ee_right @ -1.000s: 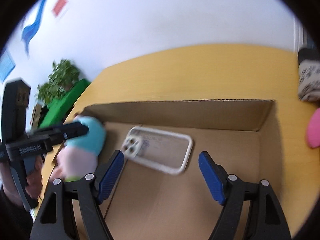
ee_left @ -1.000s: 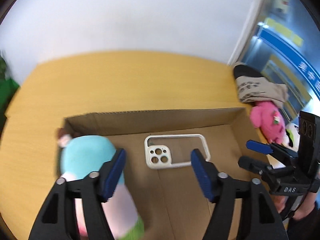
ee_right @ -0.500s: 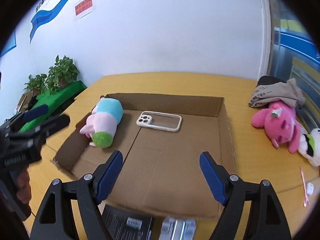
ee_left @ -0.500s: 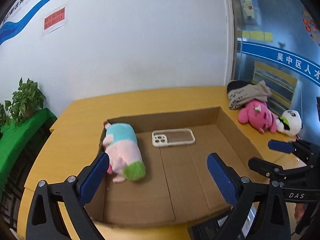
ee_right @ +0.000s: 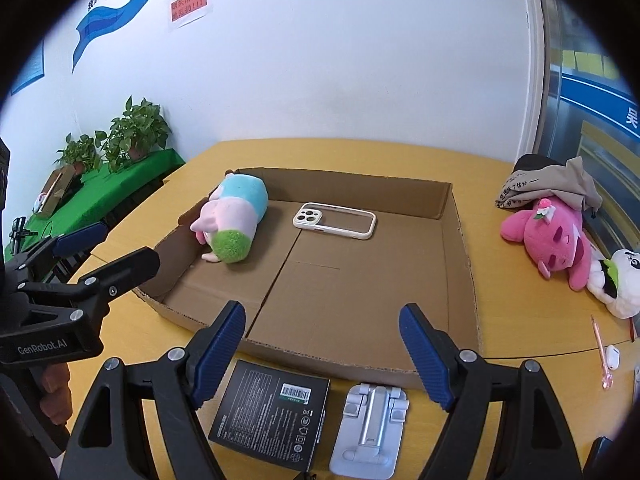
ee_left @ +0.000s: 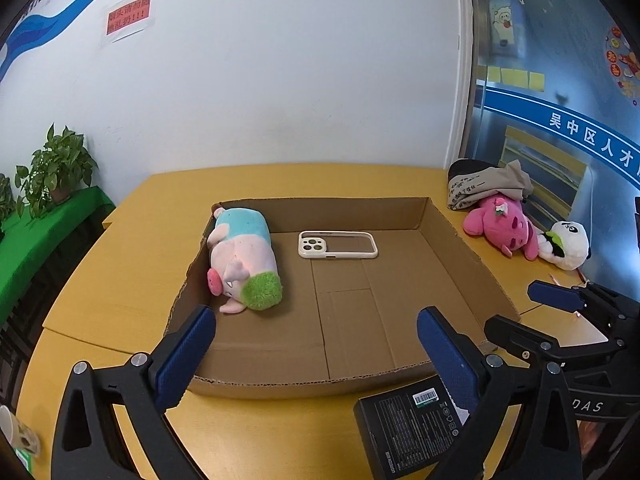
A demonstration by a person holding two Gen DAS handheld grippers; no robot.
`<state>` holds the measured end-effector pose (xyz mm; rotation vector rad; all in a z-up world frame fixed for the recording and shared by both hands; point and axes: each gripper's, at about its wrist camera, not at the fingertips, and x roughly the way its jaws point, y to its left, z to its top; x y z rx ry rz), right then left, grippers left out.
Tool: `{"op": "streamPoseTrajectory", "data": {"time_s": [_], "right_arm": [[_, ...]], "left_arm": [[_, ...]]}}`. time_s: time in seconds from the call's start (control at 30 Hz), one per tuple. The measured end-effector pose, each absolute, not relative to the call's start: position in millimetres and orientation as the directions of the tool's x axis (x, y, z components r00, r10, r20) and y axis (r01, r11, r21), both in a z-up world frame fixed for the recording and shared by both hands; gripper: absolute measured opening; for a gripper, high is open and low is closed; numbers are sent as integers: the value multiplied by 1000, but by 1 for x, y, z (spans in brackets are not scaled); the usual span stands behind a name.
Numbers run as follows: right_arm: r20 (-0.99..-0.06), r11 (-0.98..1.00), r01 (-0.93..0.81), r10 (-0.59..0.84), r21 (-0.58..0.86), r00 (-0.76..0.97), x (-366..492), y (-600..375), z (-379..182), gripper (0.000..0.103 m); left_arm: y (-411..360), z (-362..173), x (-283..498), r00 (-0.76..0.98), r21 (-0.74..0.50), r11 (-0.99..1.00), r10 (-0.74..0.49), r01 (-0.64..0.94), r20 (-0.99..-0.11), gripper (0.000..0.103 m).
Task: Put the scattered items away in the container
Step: 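Withdraw the right tool from the box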
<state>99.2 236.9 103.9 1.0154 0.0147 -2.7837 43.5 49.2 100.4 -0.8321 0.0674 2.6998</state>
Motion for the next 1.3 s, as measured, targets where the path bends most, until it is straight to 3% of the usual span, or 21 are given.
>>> {"op": "streamPoseTrajectory", "data": {"time_s": [1.3], "right_arm": [[-675,-980,182,-185,76,-714,99,245,82,79]], "left_arm": [[60,64,43,-704,-113,-938,323,-329,-633,103]]}}
